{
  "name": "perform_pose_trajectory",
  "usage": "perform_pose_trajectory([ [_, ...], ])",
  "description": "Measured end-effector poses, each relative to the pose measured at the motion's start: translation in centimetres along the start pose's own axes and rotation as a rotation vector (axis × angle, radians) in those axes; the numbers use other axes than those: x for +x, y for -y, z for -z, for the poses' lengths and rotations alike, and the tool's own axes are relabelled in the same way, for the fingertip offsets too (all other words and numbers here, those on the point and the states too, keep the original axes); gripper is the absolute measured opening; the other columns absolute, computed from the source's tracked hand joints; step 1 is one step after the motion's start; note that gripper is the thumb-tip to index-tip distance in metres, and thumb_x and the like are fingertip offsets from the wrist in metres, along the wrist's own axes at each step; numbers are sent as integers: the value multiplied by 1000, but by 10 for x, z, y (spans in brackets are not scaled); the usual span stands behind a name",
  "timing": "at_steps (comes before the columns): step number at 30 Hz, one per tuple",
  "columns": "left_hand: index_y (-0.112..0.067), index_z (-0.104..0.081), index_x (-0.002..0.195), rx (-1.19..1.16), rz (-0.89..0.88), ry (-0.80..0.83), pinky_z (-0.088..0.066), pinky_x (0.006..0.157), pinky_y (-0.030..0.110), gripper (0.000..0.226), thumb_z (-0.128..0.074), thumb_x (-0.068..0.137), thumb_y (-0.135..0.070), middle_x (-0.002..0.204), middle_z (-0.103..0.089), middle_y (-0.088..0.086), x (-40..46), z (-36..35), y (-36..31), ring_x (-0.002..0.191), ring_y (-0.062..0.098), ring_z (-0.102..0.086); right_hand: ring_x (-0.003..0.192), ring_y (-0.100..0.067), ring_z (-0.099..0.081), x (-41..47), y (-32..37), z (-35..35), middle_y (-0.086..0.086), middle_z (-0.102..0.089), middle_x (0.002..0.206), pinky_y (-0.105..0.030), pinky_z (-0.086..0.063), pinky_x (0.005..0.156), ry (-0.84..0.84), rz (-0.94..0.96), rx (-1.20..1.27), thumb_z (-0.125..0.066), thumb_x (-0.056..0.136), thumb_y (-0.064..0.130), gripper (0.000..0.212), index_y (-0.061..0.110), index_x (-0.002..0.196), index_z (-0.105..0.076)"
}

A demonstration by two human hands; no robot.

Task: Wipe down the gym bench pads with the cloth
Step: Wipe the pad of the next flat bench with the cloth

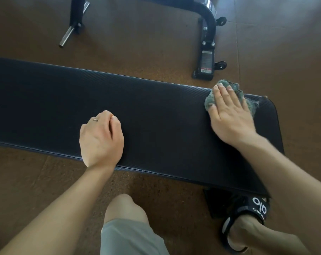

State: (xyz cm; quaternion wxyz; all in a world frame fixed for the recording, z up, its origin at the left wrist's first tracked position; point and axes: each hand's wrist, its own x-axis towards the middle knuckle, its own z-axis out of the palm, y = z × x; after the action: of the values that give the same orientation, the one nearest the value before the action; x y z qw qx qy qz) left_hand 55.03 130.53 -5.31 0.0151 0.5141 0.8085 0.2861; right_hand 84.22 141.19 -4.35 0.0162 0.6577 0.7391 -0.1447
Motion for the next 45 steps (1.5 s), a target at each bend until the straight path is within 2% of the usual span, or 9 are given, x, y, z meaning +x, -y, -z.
perform_pose_trajectory([
  [5, -12, -48, 73, 8, -14, -2, -42, 71, 43, 30, -35, 100, -19, 65, -51, 1, 1, -2, 0, 60, 25, -45, 160, -23, 4, -68, 104, -39, -3, 0, 173, -49, 1, 128, -48, 308, -11, -13, 103, 39, 67, 15, 165, -8],
  [10, -13, -50, 75, 20, -18, 2, -45, 71, 47, 30, -36, 101, -18, 67, -54, 1, 0, 0, 0, 61, 26, -48, 157, -9, 16, -79, 112, -43, 9, 8, 172, -39, 10, 128, 72, 619, 2, -16, 108, 45, 62, 26, 164, -1],
  [16, -14, -48, 74, 14, -25, -6, -45, 70, 46, 30, -35, 101, -20, 64, -50, -1, 1, -1, 1, 59, 25, -47, 159, -10, -4, 22, 33, -3, 8, -10, 173, -38, 1, 128, -3, 230, -5, -16, 107, 44, 61, 29, 165, -13],
  [20, -15, -45, 72, 28, -18, -7, -42, 74, 45, 31, -33, 100, -22, 63, -47, -2, 1, -3, 0, 59, 25, -44, 144, -33, -36, 54, 69, 5, -13, -45, 153, -51, -18, 122, 18, 57, 14, -22, 107, 40, 53, 13, 148, -43],
  [24, -14, -46, 72, 28, -13, -13, -42, 74, 44, 32, -35, 102, -21, 62, -47, -2, 0, -3, -1, 59, 23, -44, 140, -35, -39, 62, 125, -2, -16, -49, 148, -52, -21, 120, 18, 77, 27, -24, 106, 37, 51, 9, 141, -48],
  [32, -13, -48, 74, 21, 8, 0, -41, 75, 44, 31, -35, 102, -20, 66, -51, 1, -1, -3, 2, 63, 25, -45, 155, -19, -19, 43, 97, -8, 1, -27, 167, -41, -7, 127, -27, 320, 61, -21, 110, 38, 56, 21, 163, -20],
  [37, -13, -47, 74, 20, -23, -2, -40, 76, 42, 32, -34, 101, -22, 65, -49, -1, -1, -2, 3, 62, 25, -46, 158, -8, 7, 4, 12, -5, 9, 4, 173, -36, 6, 128, -32, 50, 18, -14, 109, 41, 60, 27, 166, -3],
  [40, -13, -48, 74, 18, -27, -12, -42, 75, 43, 33, -32, 101, -24, 65, -51, 0, 0, -3, 3, 62, 26, -47, 159, -14, 6, -29, 45, -20, 3, 5, 173, -42, 4, 129, -60, -19, 19, -9, 105, 39, 64, 19, 166, -5],
  [45, -15, -44, 72, 5, -62, -19, -42, 72, 43, 32, -32, 100, -22, 63, -46, -3, -1, -2, 5, 60, 25, -45, 158, -15, 13, -125, 126, -64, 3, 8, 172, -44, 3, 129, -14, 418, -23, -6, 104, 43, 65, 20, 165, -1],
])
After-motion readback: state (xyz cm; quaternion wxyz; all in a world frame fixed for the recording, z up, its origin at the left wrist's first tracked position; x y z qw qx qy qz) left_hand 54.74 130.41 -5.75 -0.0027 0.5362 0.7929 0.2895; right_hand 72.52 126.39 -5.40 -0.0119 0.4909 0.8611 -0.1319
